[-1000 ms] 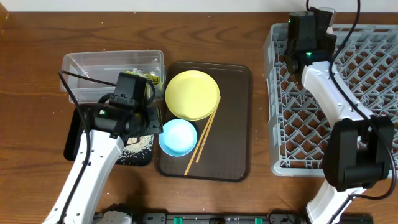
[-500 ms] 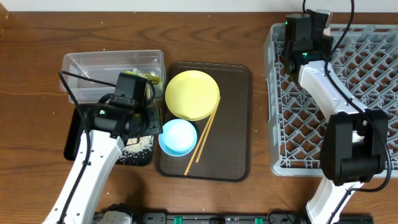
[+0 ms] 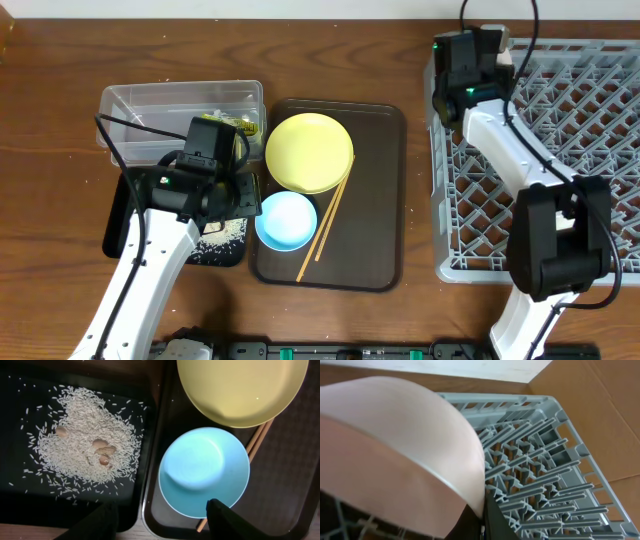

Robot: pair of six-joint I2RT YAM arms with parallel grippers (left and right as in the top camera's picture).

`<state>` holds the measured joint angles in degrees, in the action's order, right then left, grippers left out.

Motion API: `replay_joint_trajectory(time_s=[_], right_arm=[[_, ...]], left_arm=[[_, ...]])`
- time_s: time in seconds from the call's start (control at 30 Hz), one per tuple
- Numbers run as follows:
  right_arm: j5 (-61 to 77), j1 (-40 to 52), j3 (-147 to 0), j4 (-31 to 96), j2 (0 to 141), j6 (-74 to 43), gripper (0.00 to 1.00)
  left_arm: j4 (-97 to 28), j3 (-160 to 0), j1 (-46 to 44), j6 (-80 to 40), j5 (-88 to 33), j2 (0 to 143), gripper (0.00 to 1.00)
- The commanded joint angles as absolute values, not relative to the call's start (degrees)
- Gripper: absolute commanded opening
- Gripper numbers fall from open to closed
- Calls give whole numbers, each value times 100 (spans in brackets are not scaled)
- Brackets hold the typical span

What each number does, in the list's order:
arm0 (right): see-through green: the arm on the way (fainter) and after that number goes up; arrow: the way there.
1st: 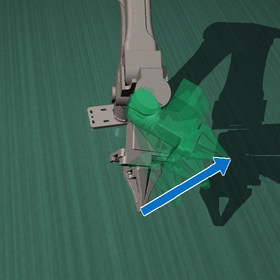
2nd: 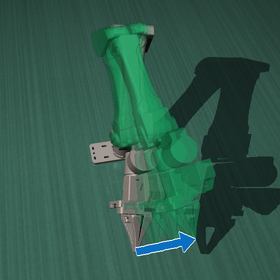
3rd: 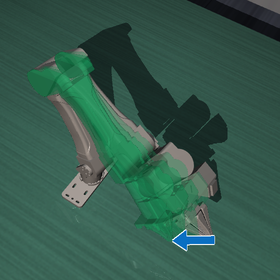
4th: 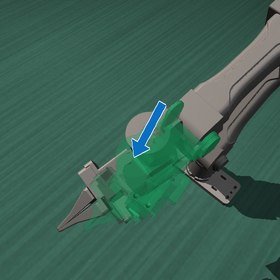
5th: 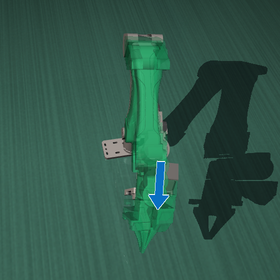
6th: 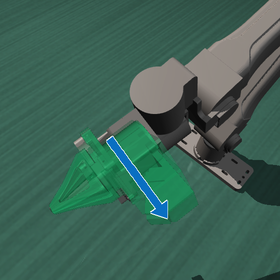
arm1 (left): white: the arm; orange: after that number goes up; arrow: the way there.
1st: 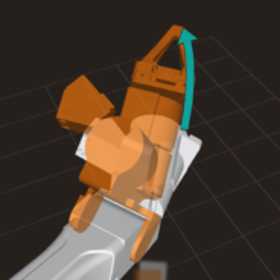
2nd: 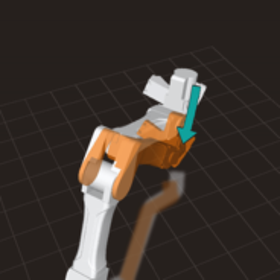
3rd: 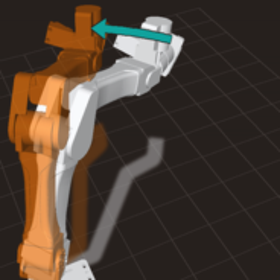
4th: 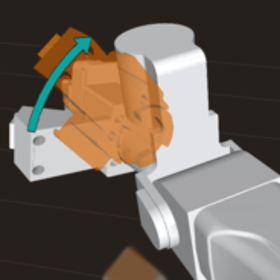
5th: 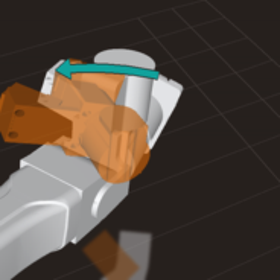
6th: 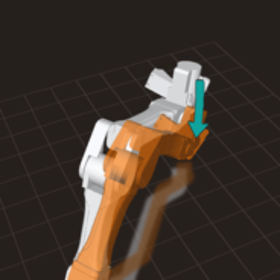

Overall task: Sort waste into correct bins and load items into the dishwasher rack
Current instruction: 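Carry the pink bowl with the right gripper into the dish rack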

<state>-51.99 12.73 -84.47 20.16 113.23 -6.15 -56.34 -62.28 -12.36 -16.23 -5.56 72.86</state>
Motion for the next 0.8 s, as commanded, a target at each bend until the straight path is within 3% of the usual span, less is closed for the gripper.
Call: replay_joint_trajectory(time_s=[0.0, 0.43, 0.53, 0.63, 0.77], right_arm=[[-5253, 1308, -8484, 2178, 11358, -755, 1], [-5201, 1553, -8486, 4029, 11275, -1975, 2], [-5122, 1614, -8486, 4394, 11174, -2287, 9], [-4829, 1660, -8486, 4626, 11030, -2292, 27], [-4423, 1693, -8486, 4840, 10753, -2290, 34]], left_arm=[[-5677, -6211, -1201, -1568, -445, 7266, 59], [-5675, -6211, -1201, -1568, -445, 7266, 60], [-5675, -6211, -1201, -1568, -445, 7266, 60], [-5675, -6211, -1201, -1568, -445, 7266, 60], [-5675, -6211, -1201, -1568, -445, 7266, 60]])
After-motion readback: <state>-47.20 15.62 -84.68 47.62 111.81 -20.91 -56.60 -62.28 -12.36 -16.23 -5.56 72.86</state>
